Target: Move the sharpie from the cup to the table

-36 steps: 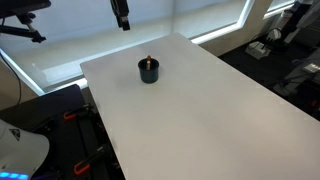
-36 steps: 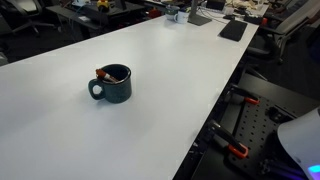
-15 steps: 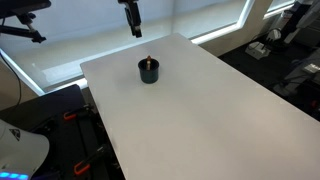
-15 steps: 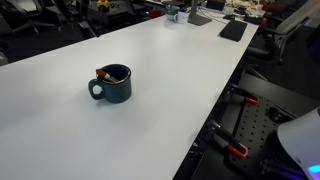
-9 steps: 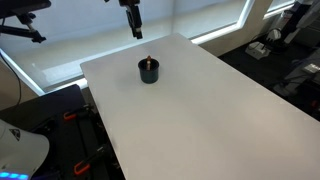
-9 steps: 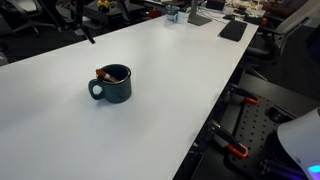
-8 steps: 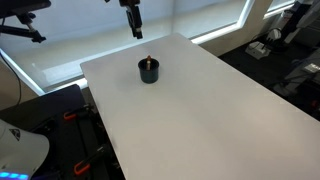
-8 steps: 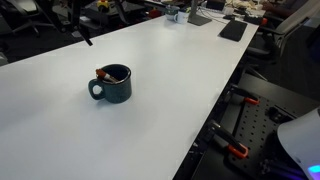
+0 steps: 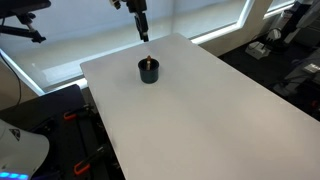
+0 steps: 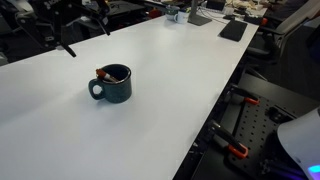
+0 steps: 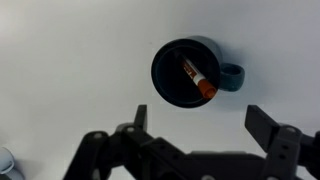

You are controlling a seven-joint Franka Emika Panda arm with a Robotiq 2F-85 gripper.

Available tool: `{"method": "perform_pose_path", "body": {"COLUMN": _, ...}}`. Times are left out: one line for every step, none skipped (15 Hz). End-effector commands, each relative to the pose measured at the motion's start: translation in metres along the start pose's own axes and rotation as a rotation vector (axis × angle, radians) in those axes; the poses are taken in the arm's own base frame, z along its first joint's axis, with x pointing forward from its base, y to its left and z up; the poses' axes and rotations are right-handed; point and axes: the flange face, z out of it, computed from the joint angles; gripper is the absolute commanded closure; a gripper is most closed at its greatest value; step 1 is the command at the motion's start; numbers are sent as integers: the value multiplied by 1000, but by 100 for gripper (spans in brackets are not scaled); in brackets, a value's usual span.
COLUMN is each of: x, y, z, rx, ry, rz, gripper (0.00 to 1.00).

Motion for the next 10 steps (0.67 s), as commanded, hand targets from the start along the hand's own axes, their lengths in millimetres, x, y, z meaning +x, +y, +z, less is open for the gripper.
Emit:
{"method": "perform_pose_path", "body": {"x": 4, "y": 0, "z": 3, "rx": -3, "ry": -4, "rz": 6, "gripper": 0}}
{"method": "perform_pose_path", "body": {"x": 4, "y": -1, "z": 5, "rx": -5, "ry": -7, "rz": 6, "gripper": 0}}
{"method": "perform_pose_path", "body": {"x": 4, "y": -1, "z": 6, "rx": -6, "ry": -7, "rz": 6, "gripper": 0}}
{"method": "perform_pose_path", "body": {"x": 3, "y": -2, "z": 5, "rx": -5, "ry": -6, "rz": 4, "gripper": 0}}
{"method": "perform_pose_path", "body": {"x": 3, "y": -2, "z": 5, "rx": -5, "ry": -6, "rz": 3, "gripper": 0}}
{"method": "perform_pose_path", "body": {"x": 2, "y": -4, "z": 7, "rx": -12, "ry": -9, "rz": 5, "gripper": 0}}
{"method": "perform_pose_path", "body": {"x": 2, "y": -5, "z": 10, "rx": -19, "ry": -9, "rz": 8, "gripper": 0}}
{"method": "perform_pose_path", "body": {"x": 2, "y": -6, "z": 13, "rx": -26, "ry": -9, "rz": 8, "gripper": 0}}
{"method": "perform_pose_path", "body": {"x": 2, "y": -6, "z": 17, "rx": -32, "ry": -12, "rz": 8, "gripper": 0}}
{"method": "perform_pose_path", "body": {"x": 3, "y": -7, "z": 20, "rx": -37, "ry": -15, "rz": 9, "gripper": 0}}
